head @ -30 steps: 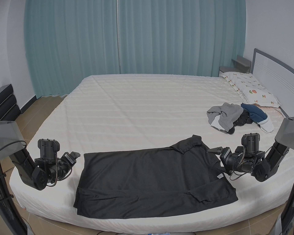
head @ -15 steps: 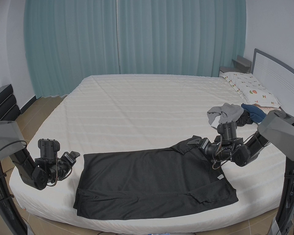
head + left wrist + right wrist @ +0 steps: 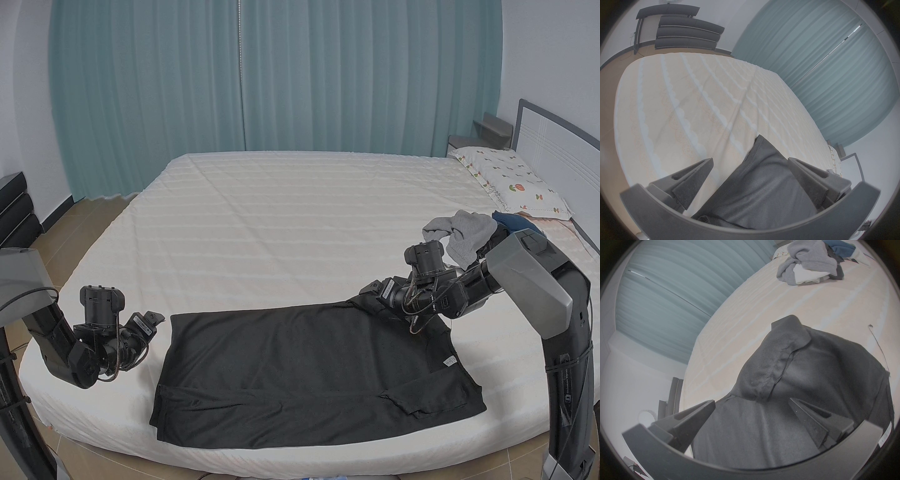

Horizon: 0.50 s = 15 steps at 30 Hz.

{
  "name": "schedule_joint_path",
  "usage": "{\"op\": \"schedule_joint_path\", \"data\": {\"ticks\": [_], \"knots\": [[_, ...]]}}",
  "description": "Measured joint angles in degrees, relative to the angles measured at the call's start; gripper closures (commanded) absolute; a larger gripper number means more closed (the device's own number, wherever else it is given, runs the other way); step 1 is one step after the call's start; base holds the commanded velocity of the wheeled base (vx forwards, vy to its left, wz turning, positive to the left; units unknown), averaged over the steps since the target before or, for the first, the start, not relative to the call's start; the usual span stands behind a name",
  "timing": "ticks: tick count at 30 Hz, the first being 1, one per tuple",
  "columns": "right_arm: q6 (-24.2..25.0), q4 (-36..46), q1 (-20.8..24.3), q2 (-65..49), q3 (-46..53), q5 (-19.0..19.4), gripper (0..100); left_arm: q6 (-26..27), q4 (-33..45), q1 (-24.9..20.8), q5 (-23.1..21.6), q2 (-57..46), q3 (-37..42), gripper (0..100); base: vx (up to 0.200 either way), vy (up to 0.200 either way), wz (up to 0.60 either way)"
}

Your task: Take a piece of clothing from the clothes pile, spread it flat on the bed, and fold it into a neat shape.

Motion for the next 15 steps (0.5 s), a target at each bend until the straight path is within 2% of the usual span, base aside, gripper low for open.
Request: {"op": "schedule_joint_path", "data": {"ticks": [10, 15], "knots": [[-1.5, 4.6, -0.7, 8.7, -19.5, -3.1, 0, 0.0, 0.0, 0.0, 0.0, 0.4, -0.2, 0, 0.000, 0.000, 0.00], [-0.5, -1.5, -1.8, 12.1, -25.4, -3.9, 0, 0.0, 0.0, 0.0, 0.1, 0.5, -0.2, 0, 0.000, 0.000, 0.00]]}}
